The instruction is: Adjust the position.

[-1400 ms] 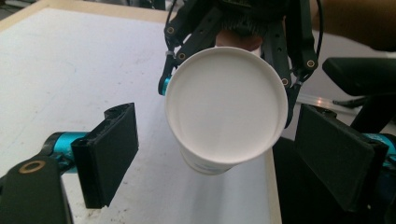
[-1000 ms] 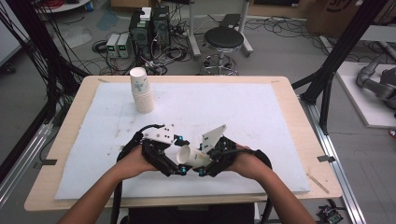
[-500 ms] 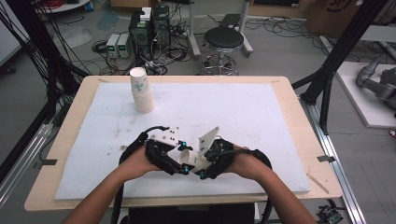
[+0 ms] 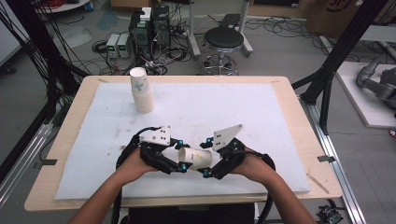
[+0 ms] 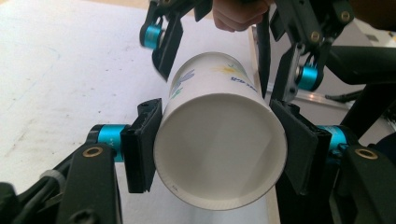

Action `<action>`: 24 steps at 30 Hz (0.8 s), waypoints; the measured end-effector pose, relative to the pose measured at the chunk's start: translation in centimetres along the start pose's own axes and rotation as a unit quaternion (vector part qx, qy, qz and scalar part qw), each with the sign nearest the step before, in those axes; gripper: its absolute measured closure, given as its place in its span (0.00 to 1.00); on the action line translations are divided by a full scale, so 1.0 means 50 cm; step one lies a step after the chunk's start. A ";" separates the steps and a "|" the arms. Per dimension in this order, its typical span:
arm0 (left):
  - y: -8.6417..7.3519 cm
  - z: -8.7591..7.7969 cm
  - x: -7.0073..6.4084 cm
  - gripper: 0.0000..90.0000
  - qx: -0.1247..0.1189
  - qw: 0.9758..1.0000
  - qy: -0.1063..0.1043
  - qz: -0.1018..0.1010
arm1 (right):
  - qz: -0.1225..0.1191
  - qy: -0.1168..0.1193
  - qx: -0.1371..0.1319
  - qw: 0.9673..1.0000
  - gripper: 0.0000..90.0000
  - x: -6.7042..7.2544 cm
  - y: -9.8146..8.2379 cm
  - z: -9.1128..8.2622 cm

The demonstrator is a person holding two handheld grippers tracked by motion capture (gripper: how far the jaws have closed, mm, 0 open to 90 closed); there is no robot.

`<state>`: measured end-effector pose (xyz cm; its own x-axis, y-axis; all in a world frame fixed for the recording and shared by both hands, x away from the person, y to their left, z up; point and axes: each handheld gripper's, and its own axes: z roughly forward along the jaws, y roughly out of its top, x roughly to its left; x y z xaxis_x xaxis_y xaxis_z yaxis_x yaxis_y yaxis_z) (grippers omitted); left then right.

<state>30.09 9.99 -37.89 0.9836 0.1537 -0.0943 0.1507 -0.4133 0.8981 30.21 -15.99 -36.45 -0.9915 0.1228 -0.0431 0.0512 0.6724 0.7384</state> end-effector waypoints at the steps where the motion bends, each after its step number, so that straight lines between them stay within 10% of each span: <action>1: -0.003 -0.002 -0.001 0.41 -0.006 1.000 0.002 -0.001 | 0.006 -0.003 -0.012 1.000 0.21 0.000 -0.004 -0.004; 13: -0.029 -0.016 -0.006 0.41 -0.067 0.997 0.026 -0.002 | 0.047 -0.042 -0.123 0.990 0.21 0.005 -0.059 -0.026; 24: -0.046 -0.018 -0.013 0.41 -0.104 0.994 0.036 0.001 | 0.066 -0.039 -0.158 0.985 0.21 0.012 -0.093 -0.019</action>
<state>29.02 11.66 -39.52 0.9732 0.2192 -0.0689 0.1182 -0.2208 0.9681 29.27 -19.71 -39.26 -0.9658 0.2581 0.0243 0.1267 0.3882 0.9128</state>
